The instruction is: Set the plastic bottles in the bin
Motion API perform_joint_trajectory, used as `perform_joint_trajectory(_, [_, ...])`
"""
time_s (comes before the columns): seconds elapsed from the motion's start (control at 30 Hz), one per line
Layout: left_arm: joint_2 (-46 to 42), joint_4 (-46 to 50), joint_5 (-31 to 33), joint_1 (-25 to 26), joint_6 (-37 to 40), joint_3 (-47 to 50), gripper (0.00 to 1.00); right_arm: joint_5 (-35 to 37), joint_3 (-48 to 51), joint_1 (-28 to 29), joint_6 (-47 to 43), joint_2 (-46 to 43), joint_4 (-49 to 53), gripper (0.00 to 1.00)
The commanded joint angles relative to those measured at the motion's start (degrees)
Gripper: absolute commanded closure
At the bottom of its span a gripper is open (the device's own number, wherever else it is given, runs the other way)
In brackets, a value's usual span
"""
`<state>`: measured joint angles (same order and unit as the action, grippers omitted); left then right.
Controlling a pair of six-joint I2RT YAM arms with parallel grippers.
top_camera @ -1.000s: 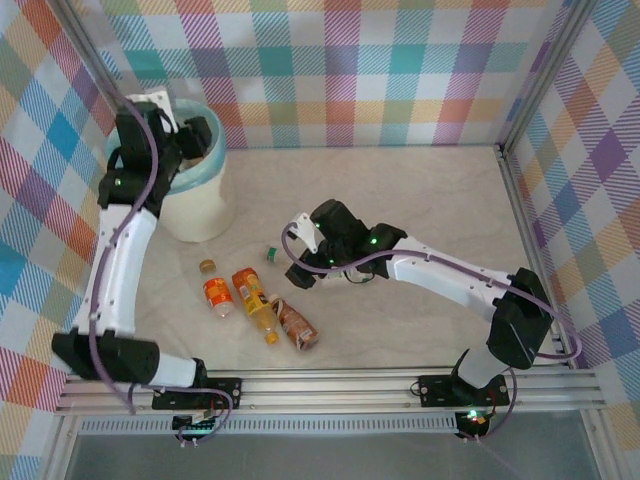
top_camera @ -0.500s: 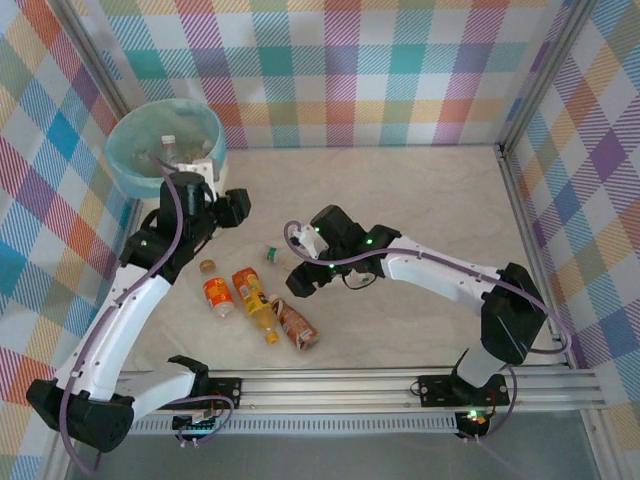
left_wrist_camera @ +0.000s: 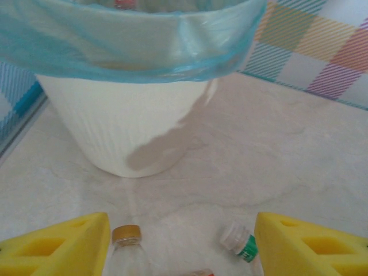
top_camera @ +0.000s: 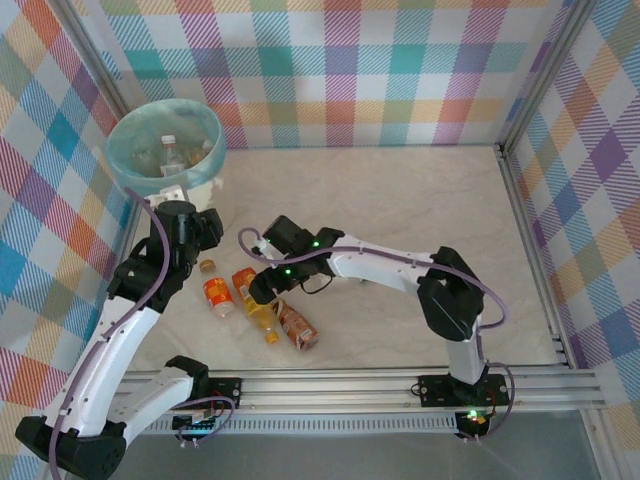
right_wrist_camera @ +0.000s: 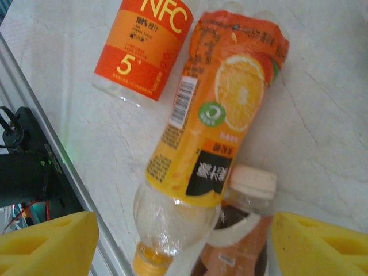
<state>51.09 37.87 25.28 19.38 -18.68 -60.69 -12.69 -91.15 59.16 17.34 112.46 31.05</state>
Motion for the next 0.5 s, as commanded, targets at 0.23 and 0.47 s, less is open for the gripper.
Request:
perform_joint_trajectory(0.23, [-4.6,2.1,7.5,0.1,0.5,2.5,0.29,-1.0,-11.6,2.0,1.1,11.1,7.5,0.21])
perform_joint_trajectory(0.47, [-6.5,2.1,7.9,0.0,0.8,3.2,0.29,-1.0,-18.0,2.6,1.0,16.5,10.9,0.20])
